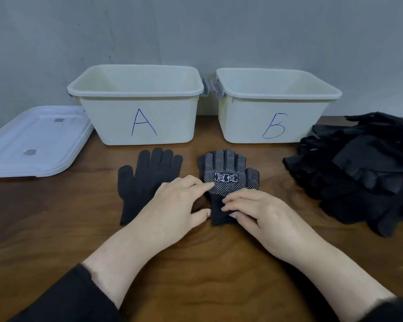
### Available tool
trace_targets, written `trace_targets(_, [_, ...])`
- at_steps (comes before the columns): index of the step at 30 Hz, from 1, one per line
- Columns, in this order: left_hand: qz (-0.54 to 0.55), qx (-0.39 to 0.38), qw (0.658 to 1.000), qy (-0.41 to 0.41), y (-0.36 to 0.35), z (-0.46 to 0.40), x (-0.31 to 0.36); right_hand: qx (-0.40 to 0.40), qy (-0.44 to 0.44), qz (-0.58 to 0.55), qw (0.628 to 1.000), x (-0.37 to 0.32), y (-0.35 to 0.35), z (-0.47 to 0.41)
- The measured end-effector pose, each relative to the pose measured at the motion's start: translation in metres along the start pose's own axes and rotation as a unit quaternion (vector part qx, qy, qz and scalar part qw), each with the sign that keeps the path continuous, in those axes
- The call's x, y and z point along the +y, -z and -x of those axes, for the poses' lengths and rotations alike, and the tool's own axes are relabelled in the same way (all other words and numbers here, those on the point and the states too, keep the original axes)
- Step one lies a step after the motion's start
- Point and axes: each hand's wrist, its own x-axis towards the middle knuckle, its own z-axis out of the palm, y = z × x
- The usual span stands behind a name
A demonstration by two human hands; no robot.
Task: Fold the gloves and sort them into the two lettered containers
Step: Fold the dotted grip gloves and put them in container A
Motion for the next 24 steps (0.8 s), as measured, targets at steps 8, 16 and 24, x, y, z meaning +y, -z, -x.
trace_targets(8, [-0.005, 0.006, 1.0, 0.005, 0.003, 0.003, 0.002, -0.017, -0.038, -0.043, 0.998, 0.003, 0.014, 0.004])
trace_targets(16, [0.015, 0.019, 0.999, -0.034, 0.011, 0.006, 0.002, -0.097, -0.062, -0.06, 0.992, 0.019, 0.024, 0.012])
trace_targets(24, [0.033, -0.022, 0.997, -0.061, 0.008, 0.008, 0.006, -0.018, -0.032, 0.057, 0.998, 0.008, 0.008, 0.001])
